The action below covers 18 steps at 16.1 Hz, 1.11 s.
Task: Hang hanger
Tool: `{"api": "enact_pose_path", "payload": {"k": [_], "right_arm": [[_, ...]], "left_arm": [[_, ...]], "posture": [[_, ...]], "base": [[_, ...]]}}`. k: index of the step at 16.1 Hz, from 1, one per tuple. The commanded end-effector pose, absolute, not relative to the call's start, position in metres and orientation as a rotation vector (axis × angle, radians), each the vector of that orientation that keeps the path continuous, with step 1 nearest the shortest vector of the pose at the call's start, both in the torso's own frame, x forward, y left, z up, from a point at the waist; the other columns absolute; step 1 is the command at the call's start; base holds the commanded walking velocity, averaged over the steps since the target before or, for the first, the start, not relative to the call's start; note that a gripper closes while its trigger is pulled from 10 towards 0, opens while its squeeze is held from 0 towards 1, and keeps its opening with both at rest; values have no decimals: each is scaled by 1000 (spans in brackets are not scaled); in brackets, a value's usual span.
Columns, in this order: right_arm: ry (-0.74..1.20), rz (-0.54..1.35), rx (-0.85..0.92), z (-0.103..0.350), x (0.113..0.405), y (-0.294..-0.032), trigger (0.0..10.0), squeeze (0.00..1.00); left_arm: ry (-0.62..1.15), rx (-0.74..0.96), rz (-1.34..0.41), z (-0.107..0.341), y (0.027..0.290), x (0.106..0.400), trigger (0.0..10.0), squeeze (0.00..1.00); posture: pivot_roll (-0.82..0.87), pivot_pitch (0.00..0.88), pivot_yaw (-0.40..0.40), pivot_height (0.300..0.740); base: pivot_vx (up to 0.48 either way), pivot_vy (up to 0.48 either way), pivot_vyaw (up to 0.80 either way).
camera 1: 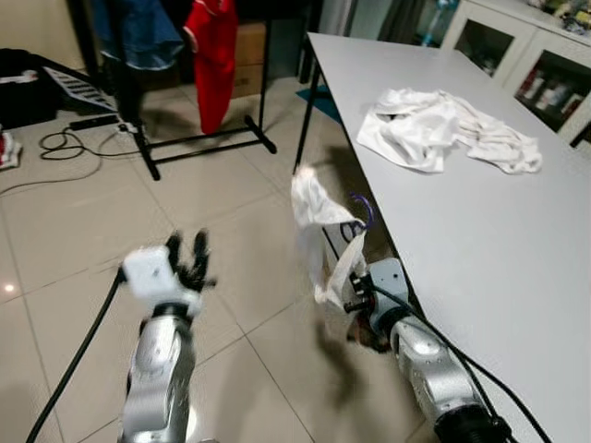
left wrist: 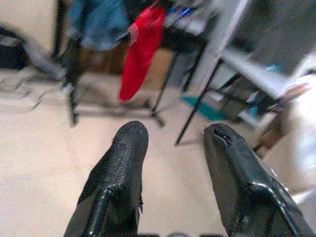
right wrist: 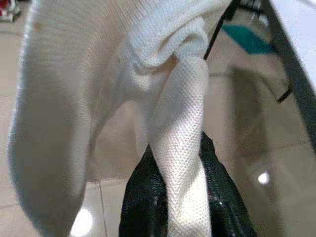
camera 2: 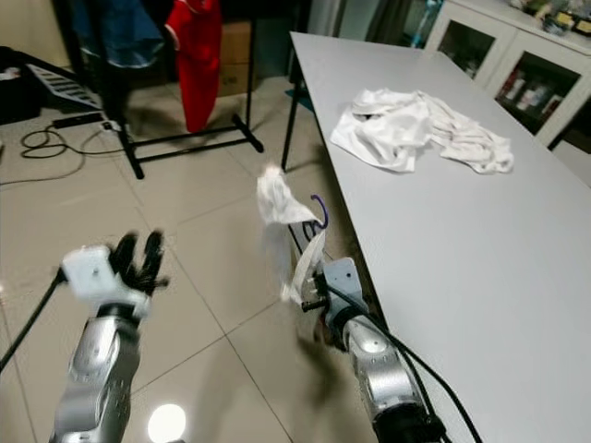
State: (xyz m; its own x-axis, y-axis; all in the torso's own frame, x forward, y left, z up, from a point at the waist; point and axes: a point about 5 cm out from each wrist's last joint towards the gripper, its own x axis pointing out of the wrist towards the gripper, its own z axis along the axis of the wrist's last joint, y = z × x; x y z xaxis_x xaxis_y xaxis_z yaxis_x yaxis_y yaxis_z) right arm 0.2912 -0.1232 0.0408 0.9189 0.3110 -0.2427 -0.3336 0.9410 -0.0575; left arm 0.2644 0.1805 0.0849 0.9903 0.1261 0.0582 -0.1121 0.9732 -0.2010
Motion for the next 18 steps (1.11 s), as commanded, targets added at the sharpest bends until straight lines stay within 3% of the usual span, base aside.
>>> {"api": "enact_pose_path", "payload": {"k": [1,7,12,18], "right_arm": [[182,340,-135,45,294,-125,10000,0],[117,489,-126,40,286,-108,10000,0],[110,511,-132,39,287,-107,10000,0],[135,529,-58,33,284,-108,10000,0]], "left_arm": [[-48,-195,154,76,184,260,10000,0],[-29,-184,262,55,191,246,10000,0],[-33,-185,262,53,189,246,10000,0],[-61,-174,271,58,190,245,10000,0]], "posture": [[113,44,-135,740],[129,45,-145,740],[135,47,-148,740],[159,60,-140,740]], "base": [[0,0,0],[0,0,0],[0,0,367],[0,0,0]]}}
